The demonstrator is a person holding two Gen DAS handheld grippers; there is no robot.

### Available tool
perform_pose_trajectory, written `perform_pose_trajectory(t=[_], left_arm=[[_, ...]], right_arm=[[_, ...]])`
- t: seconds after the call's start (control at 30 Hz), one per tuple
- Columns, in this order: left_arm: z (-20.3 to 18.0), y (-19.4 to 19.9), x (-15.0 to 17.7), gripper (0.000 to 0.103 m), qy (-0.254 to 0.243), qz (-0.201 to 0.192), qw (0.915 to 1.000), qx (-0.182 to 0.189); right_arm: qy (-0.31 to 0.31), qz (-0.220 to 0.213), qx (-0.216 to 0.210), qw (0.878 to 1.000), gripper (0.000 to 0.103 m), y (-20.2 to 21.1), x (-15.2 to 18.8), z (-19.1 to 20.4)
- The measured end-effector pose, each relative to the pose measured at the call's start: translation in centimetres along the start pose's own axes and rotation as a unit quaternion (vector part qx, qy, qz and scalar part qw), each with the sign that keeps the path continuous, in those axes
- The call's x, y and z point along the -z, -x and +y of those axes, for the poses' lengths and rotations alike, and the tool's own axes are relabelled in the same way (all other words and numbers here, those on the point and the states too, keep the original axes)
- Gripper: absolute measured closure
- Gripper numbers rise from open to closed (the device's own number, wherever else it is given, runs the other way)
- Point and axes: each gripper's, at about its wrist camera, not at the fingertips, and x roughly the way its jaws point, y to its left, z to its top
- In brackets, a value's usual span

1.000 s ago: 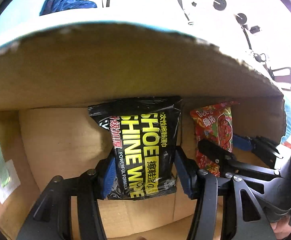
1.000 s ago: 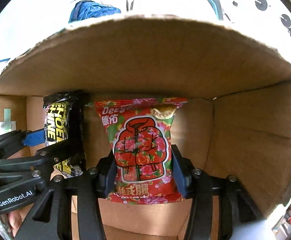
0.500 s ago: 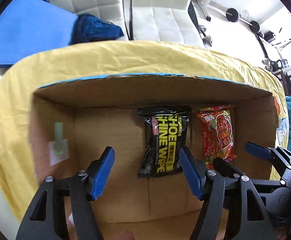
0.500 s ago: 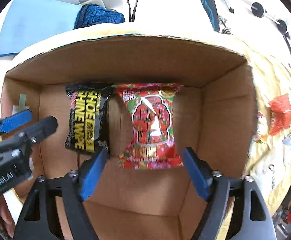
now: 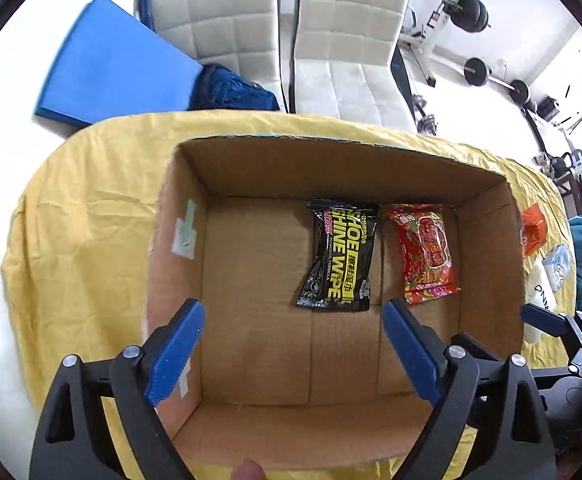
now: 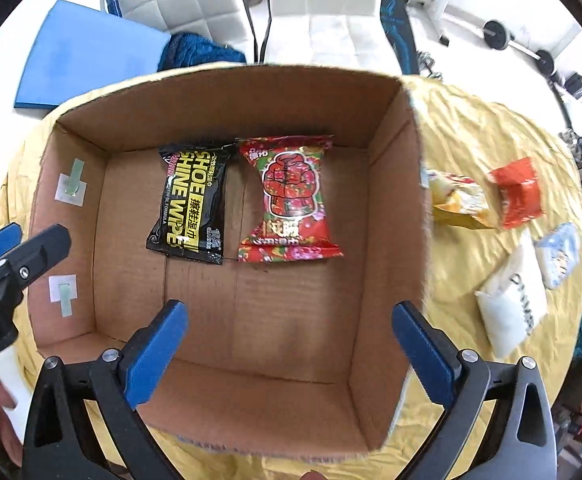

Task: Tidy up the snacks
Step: 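Withdraw both tools from the box toward the remaining packets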

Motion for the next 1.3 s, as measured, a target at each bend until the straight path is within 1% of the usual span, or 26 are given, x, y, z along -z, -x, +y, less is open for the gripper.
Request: perform_pose_trajectory(t=[0.13,0.23,0.37,0.57,0.73,0.9,1.0,1.07,1.2,1.3], left_arm=[[0.5,2.5,1.5,0.012,0.008,-0.029,0.9995,-0.009],[0.6,3.9,2.7,0.012,0.007,-0.039,0.9991,-0.014],[0.1,6.0,4.4,0.012,-0.008,-0.053,0.9982,-0.026],[-0.5,8.5,6.4,0.012,-0.014,-0.068,0.9973,-0.025],[-1.0,10.6,7.8,0.012,-0.008,-0.078,0.9965,-0.027],[-1.9,12.4,8.6,0.012,0.000,-0.089,0.9955,-0.032],[-2.8,13.0,8.7,0.012,0.003,-0.094,0.9949,-0.037],[-3.6,13.3,8.7,0.012,0.003,-0.095,0.9948,-0.037],[-6.3,13.5,8.1,0.012,-0.002,-0.095,0.9951,-0.029],[-9.7,13.0,7.1,0.012,-0.021,-0.088,0.9957,-0.021]], right_arm=[[-0.006,-0.017,0.001,1.000,0.000,2.3,1.7,-0.3],[-0.006,-0.028,-0.002,1.000,0.000,4.4,3.1,-0.3],[-0.002,-0.045,-0.012,0.999,0.000,7.1,5.0,-0.1],[0.007,-0.062,-0.027,0.998,0.000,10.4,7.3,0.3],[0.009,-0.076,-0.040,0.996,0.000,12.4,8.5,-0.2],[0.013,-0.081,-0.051,0.995,0.000,13.3,8.9,-1.0],[0.007,-0.080,-0.065,0.995,0.000,13.6,8.7,-2.3],[0.003,-0.083,-0.066,0.994,0.000,13.9,8.5,-3.7],[-0.021,-0.075,-0.070,0.995,0.000,13.9,8.0,-8.3],[-0.055,-0.069,-0.054,0.995,0.000,13.5,7.4,-13.7]])
